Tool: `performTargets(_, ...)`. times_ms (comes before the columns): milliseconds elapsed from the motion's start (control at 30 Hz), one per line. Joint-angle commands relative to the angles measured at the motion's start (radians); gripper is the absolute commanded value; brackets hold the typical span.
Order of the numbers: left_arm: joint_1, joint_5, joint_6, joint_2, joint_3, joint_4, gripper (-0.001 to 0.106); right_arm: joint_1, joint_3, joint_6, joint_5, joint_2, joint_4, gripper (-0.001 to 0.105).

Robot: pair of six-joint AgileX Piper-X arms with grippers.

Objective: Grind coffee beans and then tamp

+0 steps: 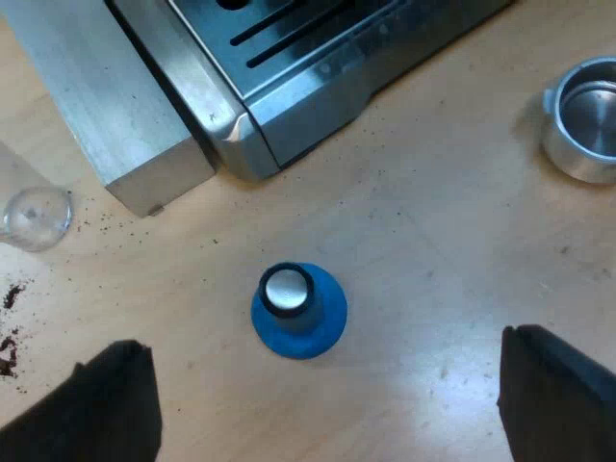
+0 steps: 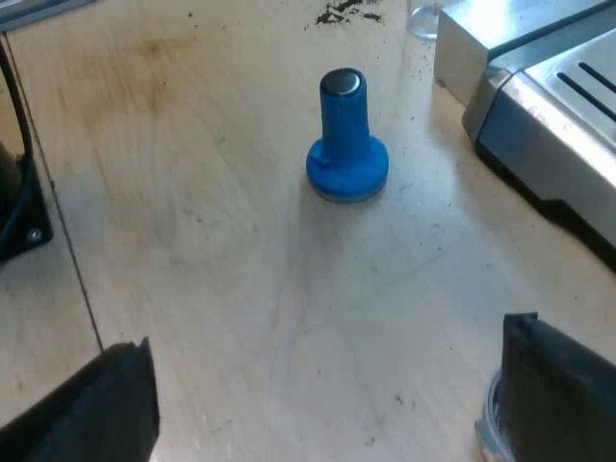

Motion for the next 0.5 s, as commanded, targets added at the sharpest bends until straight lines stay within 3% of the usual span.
performTargets(33,0.037,-0.017,-0.011,0.076,-0.007,-0.029,0.074,-0.001,-0.002,-0.019,-0.001,0.007,-0.034,0.074)
performTargets(300,0.074,0.02,-0.016,0.296,-0.007,-0.127,0.074,-0.001,-0.002,-0.019,-0.001,0.007,-0.034,0.074)
performTargets(500,0.074,0.016,-0.019,0.485,-0.007,-0.124,0.074,-0.001,-0.002,-0.019,-0.001,0.007,-0.034,0.071)
